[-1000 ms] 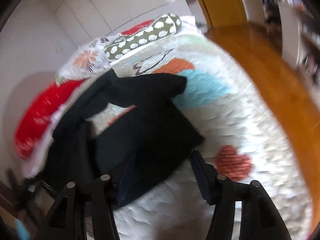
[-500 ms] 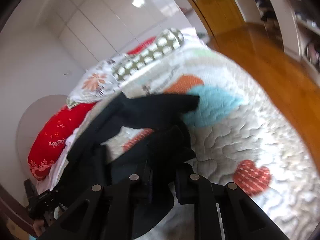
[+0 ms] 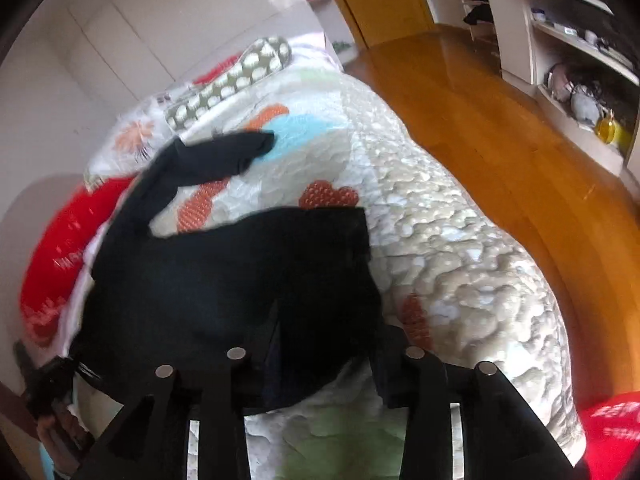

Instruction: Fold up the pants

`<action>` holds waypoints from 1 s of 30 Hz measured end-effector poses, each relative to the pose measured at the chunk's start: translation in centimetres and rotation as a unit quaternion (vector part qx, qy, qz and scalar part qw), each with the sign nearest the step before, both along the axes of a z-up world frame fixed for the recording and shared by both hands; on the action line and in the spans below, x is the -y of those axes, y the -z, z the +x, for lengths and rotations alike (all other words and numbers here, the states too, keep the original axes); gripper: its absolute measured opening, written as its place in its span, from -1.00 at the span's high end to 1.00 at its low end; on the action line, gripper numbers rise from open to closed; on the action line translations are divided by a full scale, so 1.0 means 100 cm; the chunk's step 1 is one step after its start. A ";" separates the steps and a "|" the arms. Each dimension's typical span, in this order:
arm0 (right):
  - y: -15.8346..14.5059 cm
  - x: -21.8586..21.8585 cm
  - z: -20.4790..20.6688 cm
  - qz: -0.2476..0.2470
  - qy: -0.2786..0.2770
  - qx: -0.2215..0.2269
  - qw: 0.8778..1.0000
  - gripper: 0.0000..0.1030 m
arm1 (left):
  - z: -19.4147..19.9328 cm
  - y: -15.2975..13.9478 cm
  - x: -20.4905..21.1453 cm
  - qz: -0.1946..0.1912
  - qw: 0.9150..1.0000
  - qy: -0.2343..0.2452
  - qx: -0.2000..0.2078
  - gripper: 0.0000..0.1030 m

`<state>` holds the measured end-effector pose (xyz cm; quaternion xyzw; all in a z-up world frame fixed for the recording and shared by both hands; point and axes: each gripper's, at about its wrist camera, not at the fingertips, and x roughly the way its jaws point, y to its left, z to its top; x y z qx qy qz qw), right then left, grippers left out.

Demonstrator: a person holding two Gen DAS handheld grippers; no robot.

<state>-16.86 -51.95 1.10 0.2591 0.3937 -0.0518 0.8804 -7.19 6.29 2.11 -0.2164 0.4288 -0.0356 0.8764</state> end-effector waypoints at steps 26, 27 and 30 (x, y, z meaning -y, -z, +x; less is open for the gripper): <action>-0.026 -0.026 -0.028 -0.135 -0.075 -0.009 0.988 0.06 | -0.028 -0.047 0.040 0.083 0.995 0.021 0.058 0.20; -0.030 -0.027 -0.027 -0.125 -0.080 0.002 0.989 0.06 | -0.026 -0.046 0.047 0.089 0.994 0.028 0.056 0.20; -0.035 -0.049 -0.014 -0.122 -0.115 0.017 0.986 0.06 | -0.018 -0.040 0.066 0.104 0.992 0.049 0.048 0.20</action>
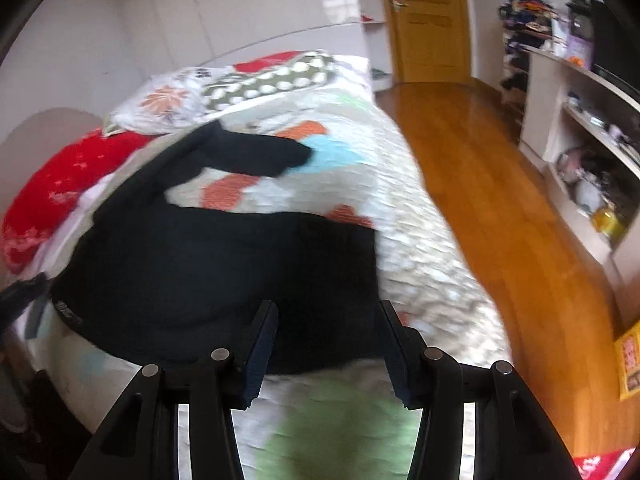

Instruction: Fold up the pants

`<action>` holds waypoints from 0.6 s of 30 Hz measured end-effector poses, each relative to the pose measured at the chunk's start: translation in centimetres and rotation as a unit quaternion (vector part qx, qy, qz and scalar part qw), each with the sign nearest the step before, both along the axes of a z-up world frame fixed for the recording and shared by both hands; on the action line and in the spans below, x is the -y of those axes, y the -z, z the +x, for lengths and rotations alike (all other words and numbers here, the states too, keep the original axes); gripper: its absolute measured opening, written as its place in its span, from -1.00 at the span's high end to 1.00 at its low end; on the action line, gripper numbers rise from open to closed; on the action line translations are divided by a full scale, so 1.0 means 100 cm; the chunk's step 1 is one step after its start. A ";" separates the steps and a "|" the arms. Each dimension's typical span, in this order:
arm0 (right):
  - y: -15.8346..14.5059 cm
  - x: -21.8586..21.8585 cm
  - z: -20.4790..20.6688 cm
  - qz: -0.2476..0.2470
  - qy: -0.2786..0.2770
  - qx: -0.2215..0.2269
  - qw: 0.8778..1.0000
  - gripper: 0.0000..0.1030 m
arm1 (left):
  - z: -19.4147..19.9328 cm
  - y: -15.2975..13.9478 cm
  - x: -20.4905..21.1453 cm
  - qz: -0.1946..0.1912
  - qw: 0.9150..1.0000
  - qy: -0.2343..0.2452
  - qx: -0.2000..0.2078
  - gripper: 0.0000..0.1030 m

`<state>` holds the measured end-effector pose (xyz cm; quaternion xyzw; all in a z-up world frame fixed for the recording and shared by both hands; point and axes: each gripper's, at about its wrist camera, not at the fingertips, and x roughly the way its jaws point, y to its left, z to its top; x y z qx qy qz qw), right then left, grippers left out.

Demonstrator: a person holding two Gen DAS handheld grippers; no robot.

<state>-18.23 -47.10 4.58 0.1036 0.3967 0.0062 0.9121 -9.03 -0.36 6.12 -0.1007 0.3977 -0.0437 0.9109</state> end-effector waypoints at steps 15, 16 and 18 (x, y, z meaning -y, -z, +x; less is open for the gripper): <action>-0.001 -0.037 0.081 0.041 -0.059 -0.009 0.997 0.00 | 0.035 0.028 0.021 0.013 0.999 0.040 -0.024 -0.15; -0.007 -0.039 0.091 0.035 -0.063 -0.002 0.997 -0.01 | 0.041 0.024 0.017 0.009 0.999 0.032 -0.023 -0.15; -0.015 -0.043 0.114 0.024 -0.073 0.006 0.997 -0.03 | 0.055 0.017 0.008 0.010 1.000 0.020 -0.019 -0.15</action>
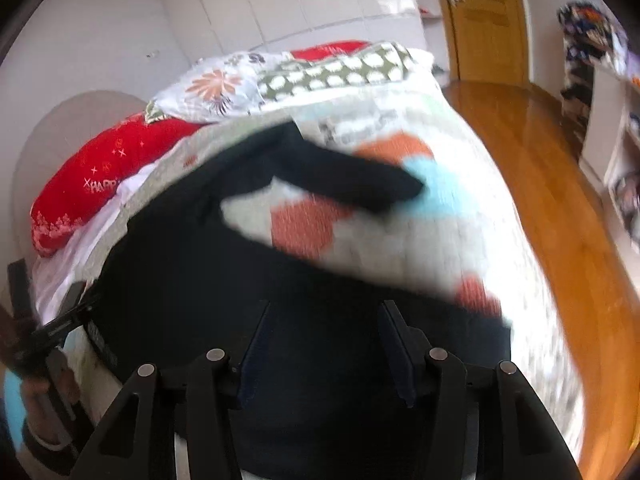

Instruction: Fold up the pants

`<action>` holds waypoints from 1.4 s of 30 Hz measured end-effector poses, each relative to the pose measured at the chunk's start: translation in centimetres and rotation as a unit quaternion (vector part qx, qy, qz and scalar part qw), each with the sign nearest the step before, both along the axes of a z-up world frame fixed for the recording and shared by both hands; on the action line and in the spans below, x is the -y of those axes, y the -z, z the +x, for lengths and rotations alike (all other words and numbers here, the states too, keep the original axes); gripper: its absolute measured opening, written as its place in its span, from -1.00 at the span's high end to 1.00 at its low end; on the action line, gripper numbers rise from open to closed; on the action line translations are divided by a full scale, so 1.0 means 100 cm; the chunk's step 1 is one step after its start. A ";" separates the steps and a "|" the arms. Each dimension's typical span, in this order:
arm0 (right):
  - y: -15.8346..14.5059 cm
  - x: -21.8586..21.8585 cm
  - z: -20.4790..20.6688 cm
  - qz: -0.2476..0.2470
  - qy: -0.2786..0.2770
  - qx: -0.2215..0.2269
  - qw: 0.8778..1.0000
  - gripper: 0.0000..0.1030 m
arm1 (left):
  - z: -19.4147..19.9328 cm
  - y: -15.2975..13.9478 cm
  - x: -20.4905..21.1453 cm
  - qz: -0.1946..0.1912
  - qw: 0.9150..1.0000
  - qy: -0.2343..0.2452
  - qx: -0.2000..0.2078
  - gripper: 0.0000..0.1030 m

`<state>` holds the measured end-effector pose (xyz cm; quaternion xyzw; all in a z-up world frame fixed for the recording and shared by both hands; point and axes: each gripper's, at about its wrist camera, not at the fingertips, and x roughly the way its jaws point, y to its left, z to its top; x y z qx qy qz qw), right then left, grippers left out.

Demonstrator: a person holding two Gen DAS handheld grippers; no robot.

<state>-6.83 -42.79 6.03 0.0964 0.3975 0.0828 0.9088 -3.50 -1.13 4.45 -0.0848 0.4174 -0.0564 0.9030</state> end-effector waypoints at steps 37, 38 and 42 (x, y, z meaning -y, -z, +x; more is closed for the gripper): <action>0.001 -0.027 0.193 -0.117 -0.092 0.030 0.988 0.86 | 0.235 0.020 0.041 0.154 0.949 0.266 -0.068 0.85; -0.008 -0.026 0.191 -0.121 -0.084 0.044 0.988 0.88 | 0.237 0.016 0.036 0.148 0.955 0.249 -0.062 0.88; -0.049 -0.022 0.165 -0.120 -0.074 0.097 0.985 0.89 | 0.227 -0.009 0.018 0.123 0.966 0.223 -0.033 0.89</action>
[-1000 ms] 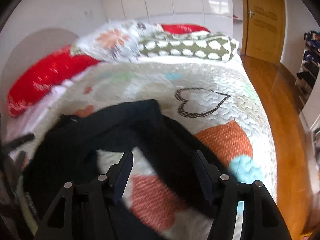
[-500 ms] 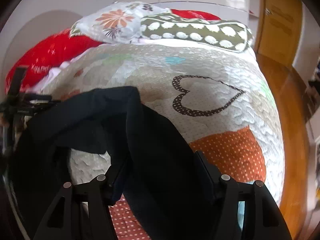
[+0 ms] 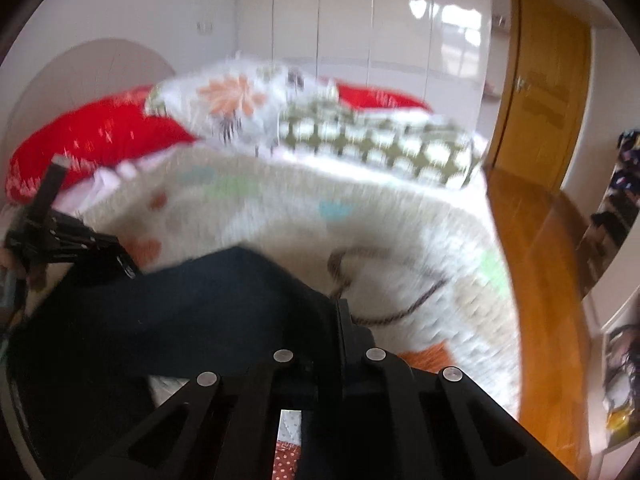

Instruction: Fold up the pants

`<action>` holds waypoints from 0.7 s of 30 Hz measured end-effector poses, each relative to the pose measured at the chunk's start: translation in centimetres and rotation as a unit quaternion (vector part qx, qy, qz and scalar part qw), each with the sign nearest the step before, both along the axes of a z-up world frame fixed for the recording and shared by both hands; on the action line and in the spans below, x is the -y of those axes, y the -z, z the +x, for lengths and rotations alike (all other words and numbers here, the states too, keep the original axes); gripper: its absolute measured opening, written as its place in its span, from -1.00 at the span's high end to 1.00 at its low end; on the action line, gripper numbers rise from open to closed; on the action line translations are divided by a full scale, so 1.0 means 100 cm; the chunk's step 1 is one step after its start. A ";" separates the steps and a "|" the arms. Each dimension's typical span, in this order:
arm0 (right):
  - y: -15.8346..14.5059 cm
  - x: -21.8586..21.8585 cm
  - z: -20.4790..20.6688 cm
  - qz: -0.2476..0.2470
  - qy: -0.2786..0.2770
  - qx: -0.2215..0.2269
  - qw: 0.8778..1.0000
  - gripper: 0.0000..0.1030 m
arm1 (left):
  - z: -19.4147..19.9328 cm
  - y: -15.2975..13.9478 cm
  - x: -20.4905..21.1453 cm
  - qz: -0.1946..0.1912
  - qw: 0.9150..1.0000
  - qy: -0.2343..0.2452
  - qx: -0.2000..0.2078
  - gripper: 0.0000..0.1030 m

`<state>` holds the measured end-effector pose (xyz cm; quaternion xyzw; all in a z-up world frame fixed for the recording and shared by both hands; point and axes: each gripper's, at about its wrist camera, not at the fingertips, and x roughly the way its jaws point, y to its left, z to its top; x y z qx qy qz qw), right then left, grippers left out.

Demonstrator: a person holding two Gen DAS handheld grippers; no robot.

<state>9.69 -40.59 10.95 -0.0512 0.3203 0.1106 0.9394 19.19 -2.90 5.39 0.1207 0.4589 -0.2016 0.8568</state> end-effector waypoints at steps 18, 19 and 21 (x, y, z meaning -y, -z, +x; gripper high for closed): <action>0.053 0.022 -0.168 -0.062 -0.024 -0.067 0.996 0.77 | -0.195 -0.044 -0.050 -0.148 0.985 0.010 0.088 0.89; 0.049 0.020 -0.171 -0.054 -0.027 -0.067 0.996 0.73 | -0.204 -0.042 -0.051 -0.147 0.985 0.011 0.087 0.89; 0.038 0.012 -0.177 -0.026 -0.048 -0.053 0.997 0.63 | -0.219 -0.032 -0.050 -0.139 0.987 0.012 0.078 0.89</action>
